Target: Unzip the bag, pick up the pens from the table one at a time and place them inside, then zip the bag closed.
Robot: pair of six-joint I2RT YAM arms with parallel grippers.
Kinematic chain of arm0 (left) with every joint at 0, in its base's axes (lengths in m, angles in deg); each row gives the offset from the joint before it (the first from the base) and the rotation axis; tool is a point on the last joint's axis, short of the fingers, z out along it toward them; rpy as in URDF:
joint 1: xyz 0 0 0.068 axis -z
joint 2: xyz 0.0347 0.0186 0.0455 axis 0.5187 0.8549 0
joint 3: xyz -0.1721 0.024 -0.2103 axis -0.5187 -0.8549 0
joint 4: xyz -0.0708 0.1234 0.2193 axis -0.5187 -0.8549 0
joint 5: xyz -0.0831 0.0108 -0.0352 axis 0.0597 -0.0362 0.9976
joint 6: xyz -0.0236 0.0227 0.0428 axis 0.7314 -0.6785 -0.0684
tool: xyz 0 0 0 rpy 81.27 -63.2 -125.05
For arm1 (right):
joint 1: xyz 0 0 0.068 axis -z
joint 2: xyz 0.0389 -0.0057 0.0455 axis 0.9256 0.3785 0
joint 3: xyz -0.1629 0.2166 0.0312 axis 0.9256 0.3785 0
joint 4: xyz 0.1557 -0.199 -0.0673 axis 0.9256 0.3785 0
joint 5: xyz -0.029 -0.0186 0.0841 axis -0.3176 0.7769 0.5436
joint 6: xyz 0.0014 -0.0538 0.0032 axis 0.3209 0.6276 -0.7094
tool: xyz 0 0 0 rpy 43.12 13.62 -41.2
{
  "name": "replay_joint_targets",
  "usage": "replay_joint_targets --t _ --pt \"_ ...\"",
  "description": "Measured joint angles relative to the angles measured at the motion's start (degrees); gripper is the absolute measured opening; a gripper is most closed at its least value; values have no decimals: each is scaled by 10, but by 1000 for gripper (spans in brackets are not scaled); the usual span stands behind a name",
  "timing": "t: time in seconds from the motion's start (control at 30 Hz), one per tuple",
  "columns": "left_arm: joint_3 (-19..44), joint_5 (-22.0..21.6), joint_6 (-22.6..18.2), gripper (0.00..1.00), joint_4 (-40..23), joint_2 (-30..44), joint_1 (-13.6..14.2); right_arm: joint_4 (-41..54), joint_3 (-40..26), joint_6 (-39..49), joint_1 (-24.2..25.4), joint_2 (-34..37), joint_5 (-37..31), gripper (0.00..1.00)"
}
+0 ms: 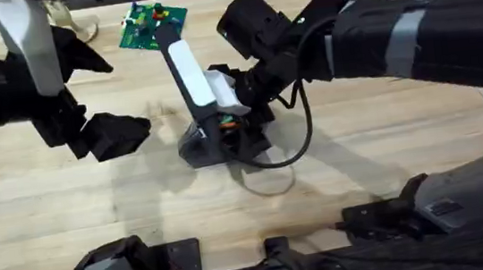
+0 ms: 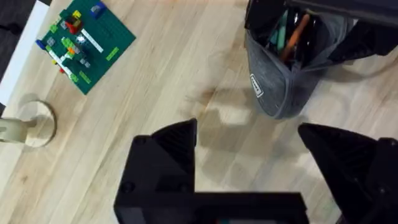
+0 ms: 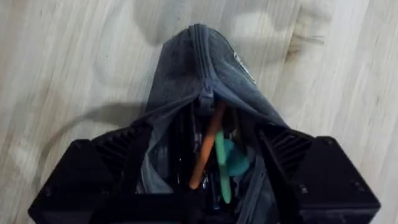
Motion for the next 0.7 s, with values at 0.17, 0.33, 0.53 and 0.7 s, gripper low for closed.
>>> replay_joint_targets --t 0.17,0.33,0.53,0.7 --pt "0 0 0 993 0 0 0 2 0 -2 0 0 -1 998" --pt "0 0 0 993 0 0 0 3 0 -37 -2 -4 -16 998" --pt "0 0 0 993 6 0 0 7 0 -198 -4 -64 -32 997" --pt "0 0 0 993 7 0 0 9 0 -319 -5 -95 -32 997"
